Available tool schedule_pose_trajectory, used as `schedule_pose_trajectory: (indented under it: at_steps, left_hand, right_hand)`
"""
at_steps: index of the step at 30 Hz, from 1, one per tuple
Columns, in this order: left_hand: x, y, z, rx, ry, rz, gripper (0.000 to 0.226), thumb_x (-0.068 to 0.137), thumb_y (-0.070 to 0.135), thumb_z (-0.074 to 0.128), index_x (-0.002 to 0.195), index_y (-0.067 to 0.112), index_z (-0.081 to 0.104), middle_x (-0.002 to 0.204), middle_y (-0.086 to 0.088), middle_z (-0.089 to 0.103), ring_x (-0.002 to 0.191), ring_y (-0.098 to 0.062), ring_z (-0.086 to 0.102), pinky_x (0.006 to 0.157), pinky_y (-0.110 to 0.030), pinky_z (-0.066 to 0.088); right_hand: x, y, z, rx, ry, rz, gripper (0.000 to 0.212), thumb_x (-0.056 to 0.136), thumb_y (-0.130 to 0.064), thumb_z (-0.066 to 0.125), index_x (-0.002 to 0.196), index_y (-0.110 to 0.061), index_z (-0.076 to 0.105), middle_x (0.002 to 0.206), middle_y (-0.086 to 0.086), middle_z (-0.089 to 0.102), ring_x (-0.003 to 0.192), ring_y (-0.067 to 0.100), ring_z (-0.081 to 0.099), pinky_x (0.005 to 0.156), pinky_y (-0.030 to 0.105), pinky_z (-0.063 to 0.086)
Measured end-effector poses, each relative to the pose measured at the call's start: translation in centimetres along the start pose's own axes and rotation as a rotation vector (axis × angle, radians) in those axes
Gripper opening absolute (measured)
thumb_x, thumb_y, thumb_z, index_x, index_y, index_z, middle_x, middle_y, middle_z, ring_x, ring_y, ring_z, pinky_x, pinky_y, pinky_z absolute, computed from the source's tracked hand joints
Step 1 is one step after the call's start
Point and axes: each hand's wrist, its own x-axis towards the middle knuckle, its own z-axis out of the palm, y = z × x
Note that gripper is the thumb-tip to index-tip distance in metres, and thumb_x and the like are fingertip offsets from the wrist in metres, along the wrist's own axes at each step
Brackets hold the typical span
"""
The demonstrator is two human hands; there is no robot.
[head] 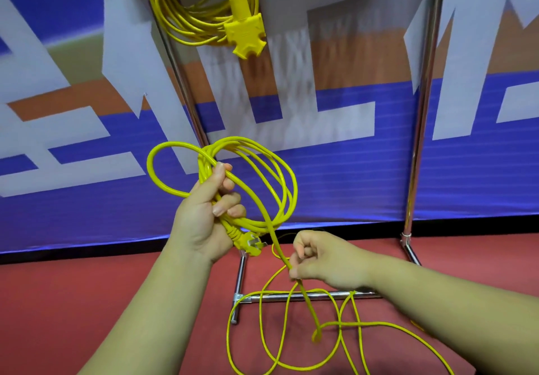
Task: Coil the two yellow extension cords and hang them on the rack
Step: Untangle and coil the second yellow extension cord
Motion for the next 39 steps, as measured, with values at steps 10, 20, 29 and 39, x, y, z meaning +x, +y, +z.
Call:
schedule_pose_trajectory:
  at_steps: [10, 20, 29, 39]
  left_hand:
    - [0.5, -1.8, -4.3, 0.507, 0.207, -0.087, 0.01, 0.092, 0.019, 0.067, 0.084, 0.015, 0.061, 0.064, 0.001, 0.045, 0.039, -0.006, 0.029, 0.04, -0.019, 0.031]
    - [-0.6, -2.0, -1.3, 0.326, -0.042, -0.286, 0.034, 0.1, 0.041, 0.044, 0.086, 0.013, 0.057, 0.059, 0.0, 0.038, 0.037, -0.008, 0.028, 0.038, -0.02, 0.03]
    - [-0.4, -3.8, 0.0, 0.406, -0.004, -0.14, 0.023, 0.101, 0.028, 0.05, 0.083, 0.014, 0.053, 0.062, -0.001, 0.045, 0.039, -0.008, 0.033, 0.04, -0.022, 0.036]
    - [-0.4, -7.3, -0.1, 0.769, -0.12, -0.253, 0.035, 0.075, 0.002, 0.071, 0.109, 0.003, 0.063, 0.108, -0.008, 0.076, 0.039, -0.008, 0.031, 0.042, -0.022, 0.034]
  right_hand:
    - [0.3, -4.2, -0.9, 0.442, 0.428, -0.02, 0.013, 0.088, -0.002, 0.069, 0.093, -0.014, 0.068, 0.072, 0.006, 0.068, 0.069, 0.02, 0.064, 0.063, 0.03, 0.05]
    - [1.2, 1.6, -9.9, -0.56, 0.672, 0.348, 0.008, 0.084, -0.022, 0.07, 0.081, -0.017, 0.075, 0.083, 0.001, 0.073, 0.079, 0.018, 0.066, 0.07, 0.026, 0.049]
    - [-2.2, -2.9, -3.2, -0.972, -0.229, 0.122, 0.041, 0.085, -0.019, 0.067, 0.125, -0.024, 0.068, 0.113, 0.001, 0.071, 0.098, 0.019, 0.064, 0.082, 0.026, 0.051]
    - [-4.7, -5.3, -7.0, -0.673, 0.28, -0.261, 0.018, 0.078, -0.017, 0.077, 0.091, -0.029, 0.072, 0.085, -0.015, 0.074, 0.078, 0.0, 0.067, 0.073, 0.026, 0.054]
